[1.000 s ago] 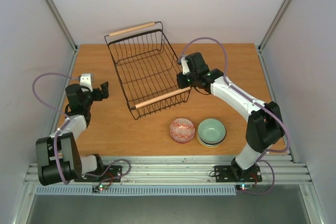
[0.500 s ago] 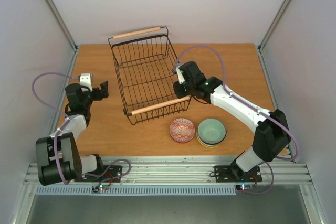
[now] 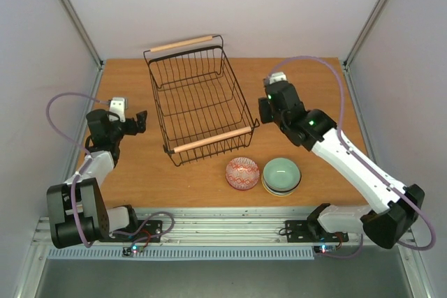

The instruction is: Load the bowls into the dish rack

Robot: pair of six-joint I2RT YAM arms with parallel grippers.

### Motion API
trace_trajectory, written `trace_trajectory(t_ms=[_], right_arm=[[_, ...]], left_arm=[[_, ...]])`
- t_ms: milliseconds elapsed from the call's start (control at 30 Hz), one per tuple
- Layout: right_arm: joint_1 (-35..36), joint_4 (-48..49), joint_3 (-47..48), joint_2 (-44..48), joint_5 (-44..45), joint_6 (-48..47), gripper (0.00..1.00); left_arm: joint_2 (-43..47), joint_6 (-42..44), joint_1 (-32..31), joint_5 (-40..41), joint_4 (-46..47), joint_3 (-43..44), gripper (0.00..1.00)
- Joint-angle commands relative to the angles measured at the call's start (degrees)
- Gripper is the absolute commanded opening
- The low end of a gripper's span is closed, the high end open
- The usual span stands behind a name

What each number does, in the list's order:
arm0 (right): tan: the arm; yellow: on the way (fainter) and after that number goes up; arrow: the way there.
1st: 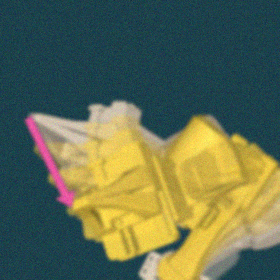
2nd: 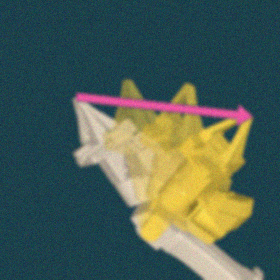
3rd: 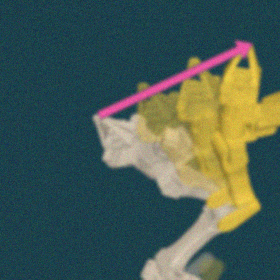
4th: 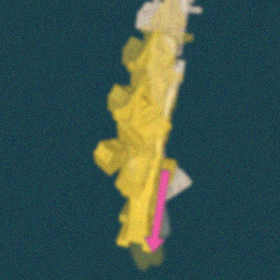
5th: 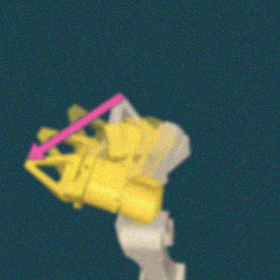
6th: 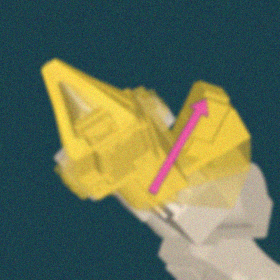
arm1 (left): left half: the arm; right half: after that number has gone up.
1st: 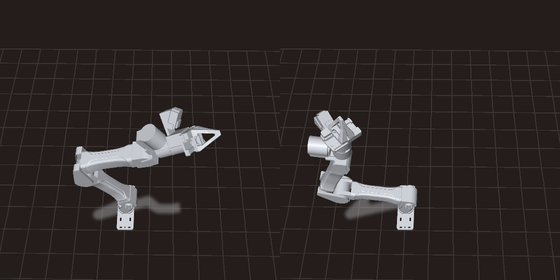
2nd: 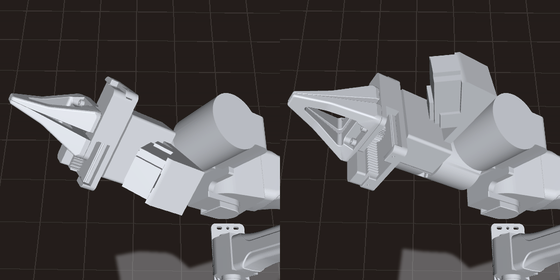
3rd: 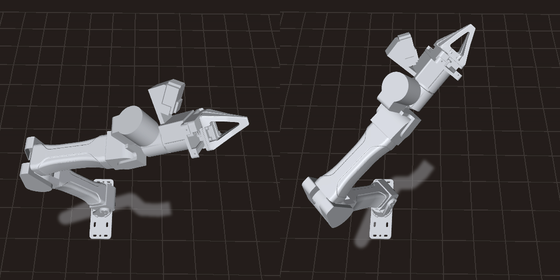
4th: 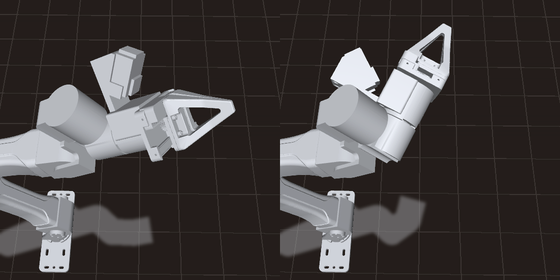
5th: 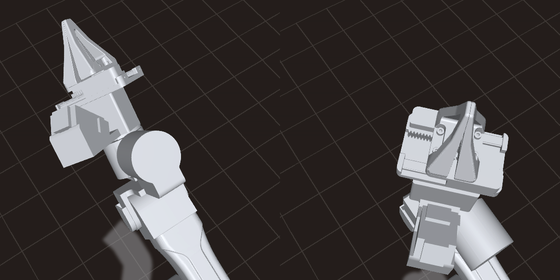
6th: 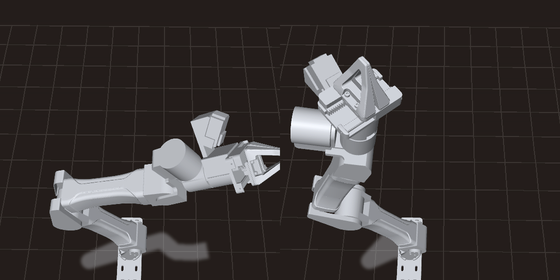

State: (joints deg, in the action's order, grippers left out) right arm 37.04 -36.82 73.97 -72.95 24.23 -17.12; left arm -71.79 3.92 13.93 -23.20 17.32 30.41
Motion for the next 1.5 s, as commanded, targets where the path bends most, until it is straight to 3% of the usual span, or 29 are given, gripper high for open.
trace_trajectory(t_ms=[0,167,333,400,600,900,967,1067,1167,1333,1467], right_arm=[[-0.13,-12.66,-8.42,3.82,-2.27,11.45,0.43],[-0.13,-9.87,-18.03,9.72,-17.93,12.98,0.34],[-0.01,-8.89,-19.60,8.28,-27.44,9.63,0.33],[0.04,-9.79,-19.34,6.77,-26.28,9.59,0.34],[-0.01,-19.06,-18.98,7.68,-9.11,16.86,0.40],[3.70,-26.92,-20.30,15.53,-10.35,25.56,0.43],[6.36,-28.45,-20.18,15.53,-8.60,27.55,0.44],[8.49,-29.17,-20.51,15.50,-6.65,29.54,0.45],[8.58,-28.78,-20.70,15.29,-6.00,29.90,0.46],[10.25,-27.02,-20.26,15.66,-8.55,28.31,0.47],[14.88,-23.43,-19.59,14.57,-12.61,26.51,0.47]], left_arm=[[0.20,2.15,0.39,-1.89,-1.18,2.53,0.99],[-0.57,1.92,0.39,-1.55,-1.77,3.30,0.99],[-0.74,1.73,0.39,-1.16,-2.02,3.56,0.99],[-0.51,1.91,0.39,-0.87,-2.56,3.53,0.99],[0.29,2.81,0.42,0.56,-3.66,3.28,0.99],[-0.59,3.40,0.39,-0.38,-5.31,4.63,0.99],[-0.21,6.35,0.39,-2.94,-12.20,8.36,0.96],[0.00,14.55,0.39,-9.97,-30.53,21.94,0.83],[1.39,17.67,0.07,-13.40,-39.52,31.58,0.79],[2.37,14.77,-0.49,-15.62,-45.97,40.21,0.79],[3.67,10.62,-1.01,-17.03,-46.27,38.45,0.79]])
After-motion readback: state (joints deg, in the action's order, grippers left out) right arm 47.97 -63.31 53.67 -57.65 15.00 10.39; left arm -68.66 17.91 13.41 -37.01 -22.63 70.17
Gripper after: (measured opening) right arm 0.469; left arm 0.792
